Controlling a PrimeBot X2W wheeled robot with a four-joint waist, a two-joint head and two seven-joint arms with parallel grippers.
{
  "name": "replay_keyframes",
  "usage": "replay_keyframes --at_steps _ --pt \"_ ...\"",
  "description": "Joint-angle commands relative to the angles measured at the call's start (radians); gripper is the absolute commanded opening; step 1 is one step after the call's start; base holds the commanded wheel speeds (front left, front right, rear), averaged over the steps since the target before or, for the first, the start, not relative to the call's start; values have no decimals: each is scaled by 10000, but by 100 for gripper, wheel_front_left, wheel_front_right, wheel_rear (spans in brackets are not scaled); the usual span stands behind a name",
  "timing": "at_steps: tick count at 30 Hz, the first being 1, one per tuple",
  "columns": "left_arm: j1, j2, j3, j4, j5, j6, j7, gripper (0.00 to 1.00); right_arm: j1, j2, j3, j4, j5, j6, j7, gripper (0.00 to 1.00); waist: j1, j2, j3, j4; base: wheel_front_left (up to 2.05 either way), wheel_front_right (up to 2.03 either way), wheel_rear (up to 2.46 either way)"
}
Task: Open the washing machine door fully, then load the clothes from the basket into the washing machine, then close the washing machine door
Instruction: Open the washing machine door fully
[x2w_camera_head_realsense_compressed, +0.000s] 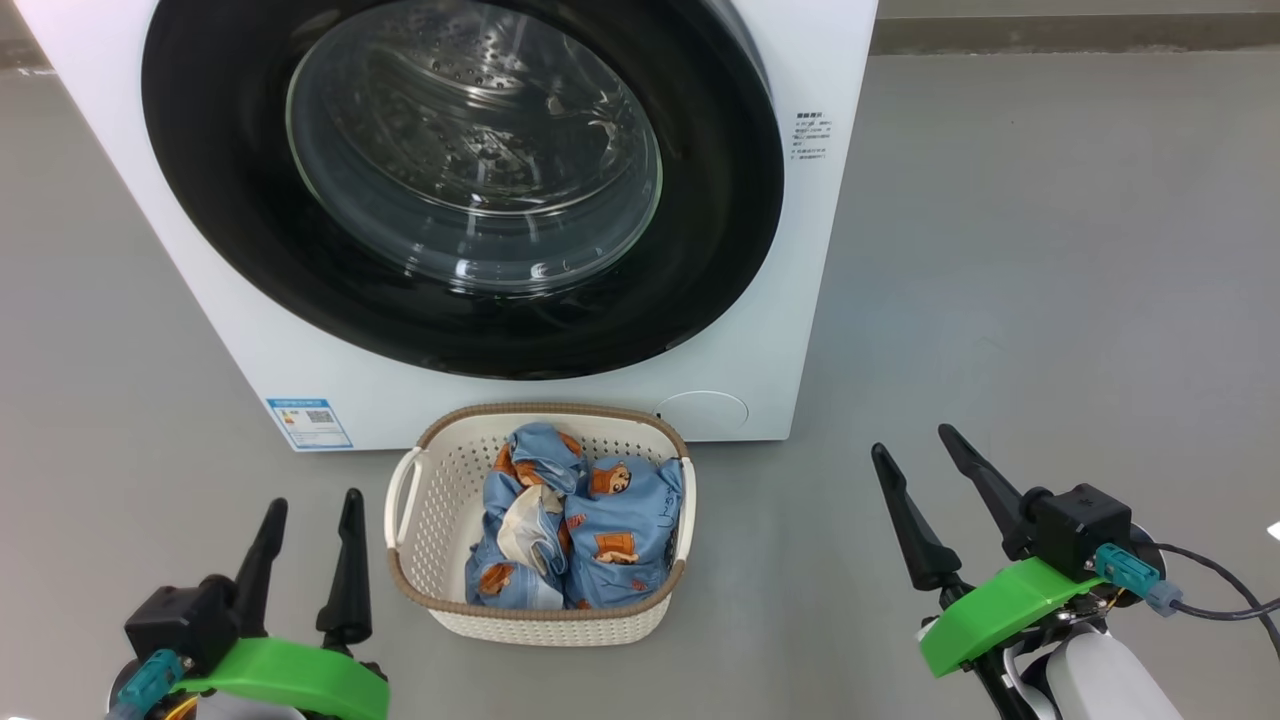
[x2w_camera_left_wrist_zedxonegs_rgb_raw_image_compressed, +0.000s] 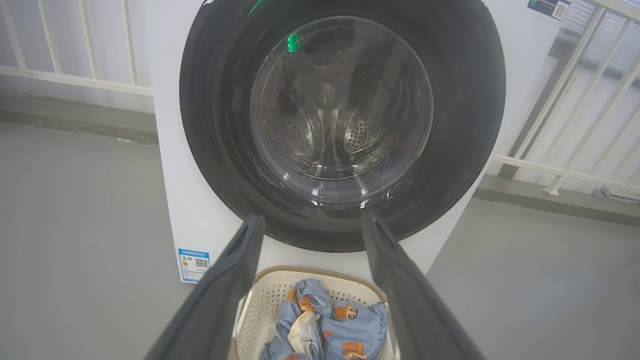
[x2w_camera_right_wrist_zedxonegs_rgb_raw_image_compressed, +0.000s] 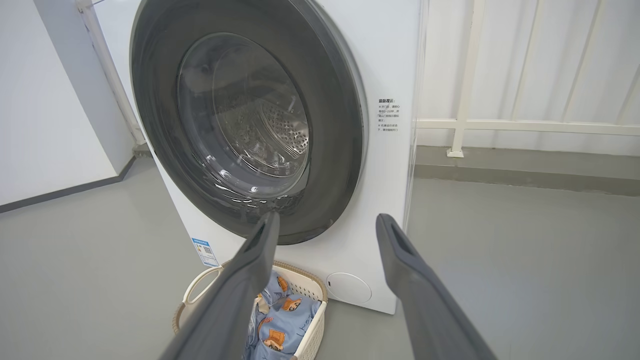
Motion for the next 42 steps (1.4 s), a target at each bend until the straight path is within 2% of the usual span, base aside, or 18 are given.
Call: replay_keyframes --at_steps 1,19,22,37,38,40,41,42 --pt "-380 220 333 -180 49 -25 -65 100 -224 0 193 -286 43 14 -120 100 0 -1 2 3 0 0 0" --pt "-522 139 512 -256 224 -25 -65 100 -356 11 -127 -463 169 14 -120 100 0 -1 352 152 0 0 0" --pt "-570 130 531 -268 239 -25 -65 100 -523 53 -300 -419 559 14 -120 100 0 -1 522 193 0 0 0" --pt "-932 223 299 -412 -181 -25 -65 100 -2016 -667 -789 -259 1386 14 -120 100 0 -1 1415 391 0 0 0" --pt "-957 245 276 -430 -206 -25 -65 100 -2123 -708 -829 -255 1466 14 -120 53 0 -1 1465 411 0 0 0" --pt "-1000 288 246 -460 -240 -25 -65 100 -2343 -822 -936 -248 1648 14 -120 33 0 -1 1553 458 0 0 0" --pt "-1018 307 246 -477 -242 -25 -65 100 -2457 -871 -1012 -247 1776 14 -120 8 0 -1 1610 486 0 0 0" --pt "-1040 318 250 -499 -245 -25 -65 100 -2575 -945 -1087 -241 1860 14 -120 0 0 -1 1667 514 0 0 0"
